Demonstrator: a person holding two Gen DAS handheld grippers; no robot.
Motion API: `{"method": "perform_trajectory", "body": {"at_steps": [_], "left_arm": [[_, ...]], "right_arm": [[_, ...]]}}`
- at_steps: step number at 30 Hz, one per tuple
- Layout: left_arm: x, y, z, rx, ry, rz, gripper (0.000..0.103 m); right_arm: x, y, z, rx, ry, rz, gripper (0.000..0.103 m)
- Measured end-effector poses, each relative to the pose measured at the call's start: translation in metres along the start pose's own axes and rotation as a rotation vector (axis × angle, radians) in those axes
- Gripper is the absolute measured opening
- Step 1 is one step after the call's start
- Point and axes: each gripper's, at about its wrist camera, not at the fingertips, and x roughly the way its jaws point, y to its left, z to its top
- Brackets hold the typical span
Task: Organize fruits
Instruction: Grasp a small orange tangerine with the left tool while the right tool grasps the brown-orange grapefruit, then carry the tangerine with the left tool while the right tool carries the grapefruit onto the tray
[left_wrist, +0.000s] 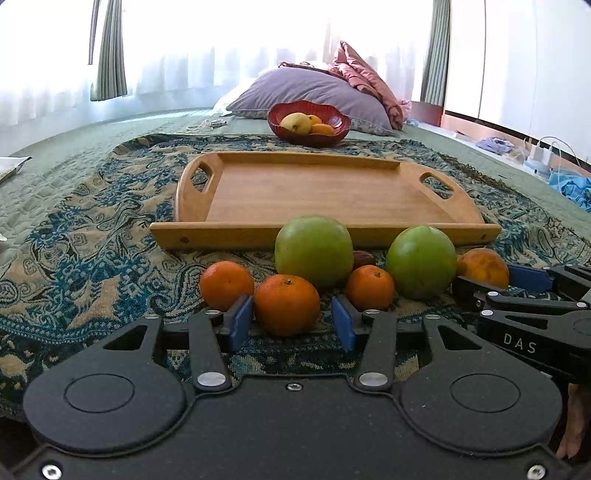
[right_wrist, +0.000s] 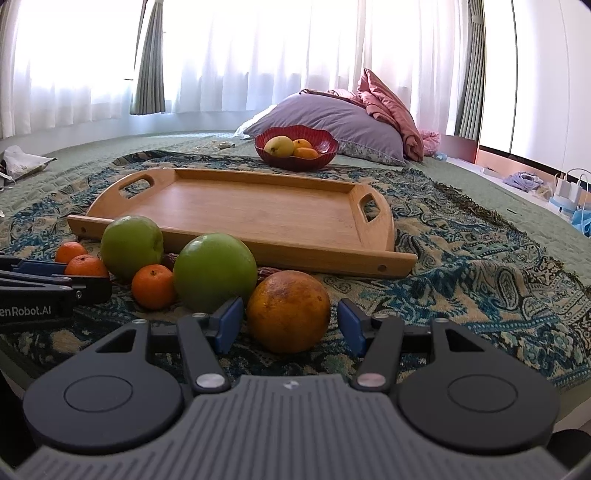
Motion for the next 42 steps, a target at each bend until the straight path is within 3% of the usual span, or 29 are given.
{"method": "perform_trajectory", "body": {"at_steps": [15,29,35,42], "left_arm": [[0.01,-0.003,-0.005,0.043,-0.03,0.019,0.045],[0.006,-0.004,-0.007,0.074,-0.078,0.046,0.037],[-0.009,-0.009,0.005,0.103,-0.142,0.048,0.036],[-0.008,-0.006,0.023,0.071,-0.134,0.052,0.036]], "right_arm": [[0.006,-0.001,-0.003,-0.005,0.006,0.012,0.068],[0.01,0.0,-0.003,-0.001,0.013,0.014,0.055],[0.007,-0.003,0.001,0.016,0.012,0.011,0.054],[0.002,-0.013,0.018,0.043,-0.026,-0.005,0.053]]}}
